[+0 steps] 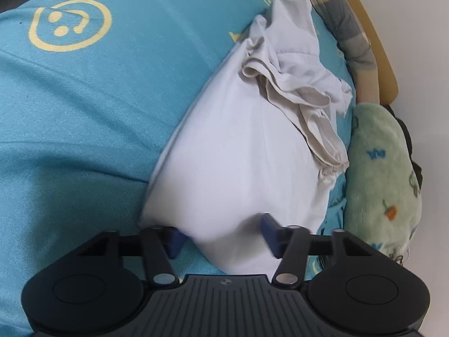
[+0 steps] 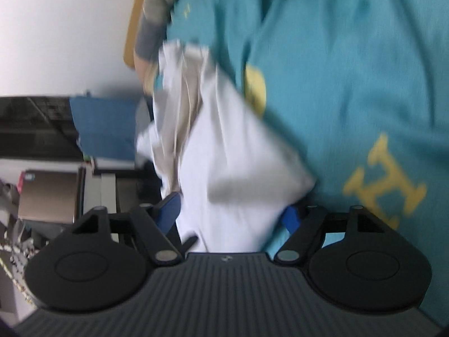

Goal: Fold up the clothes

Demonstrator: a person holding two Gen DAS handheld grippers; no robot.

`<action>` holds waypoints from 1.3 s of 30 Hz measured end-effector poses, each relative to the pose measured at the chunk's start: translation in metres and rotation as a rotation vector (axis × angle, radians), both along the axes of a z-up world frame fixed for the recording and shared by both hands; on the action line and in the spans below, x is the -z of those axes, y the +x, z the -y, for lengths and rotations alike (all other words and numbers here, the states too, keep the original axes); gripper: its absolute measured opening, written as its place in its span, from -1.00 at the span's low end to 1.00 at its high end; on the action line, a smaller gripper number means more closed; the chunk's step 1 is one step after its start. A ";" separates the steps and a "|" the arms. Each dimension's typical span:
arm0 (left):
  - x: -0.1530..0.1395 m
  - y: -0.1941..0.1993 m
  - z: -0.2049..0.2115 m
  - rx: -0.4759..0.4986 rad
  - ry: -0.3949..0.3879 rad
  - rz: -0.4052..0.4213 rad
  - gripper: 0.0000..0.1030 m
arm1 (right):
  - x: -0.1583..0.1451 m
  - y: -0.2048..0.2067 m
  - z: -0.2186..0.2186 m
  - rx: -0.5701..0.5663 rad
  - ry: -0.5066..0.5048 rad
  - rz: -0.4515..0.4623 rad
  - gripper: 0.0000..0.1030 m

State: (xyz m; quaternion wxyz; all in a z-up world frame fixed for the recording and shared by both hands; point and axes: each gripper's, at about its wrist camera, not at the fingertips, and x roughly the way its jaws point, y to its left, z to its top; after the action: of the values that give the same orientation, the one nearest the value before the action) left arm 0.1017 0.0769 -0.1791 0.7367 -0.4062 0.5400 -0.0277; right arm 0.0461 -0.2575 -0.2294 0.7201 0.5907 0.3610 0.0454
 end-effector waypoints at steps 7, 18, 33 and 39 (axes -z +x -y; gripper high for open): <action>-0.010 0.004 -0.002 -0.023 -0.016 0.055 -0.68 | 0.002 -0.002 -0.001 0.016 -0.068 -0.003 -0.60; -0.071 -0.021 -0.007 -0.011 -0.023 0.317 -0.81 | -0.050 -0.021 0.019 0.015 -0.166 0.224 -0.81; -0.161 -0.182 -0.016 0.077 -0.135 0.494 -0.84 | -0.154 -0.166 0.025 0.012 -0.259 0.406 -0.82; -0.173 -0.203 -0.005 0.119 -0.072 0.524 -0.84 | -0.163 -0.207 0.022 0.038 -0.298 0.399 -0.82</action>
State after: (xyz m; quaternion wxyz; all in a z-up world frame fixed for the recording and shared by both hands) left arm -0.1017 0.0816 -0.0059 0.8336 -0.3786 0.3522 -0.1941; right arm -0.1613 -0.2796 -0.0669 0.8571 0.4640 0.2031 0.0938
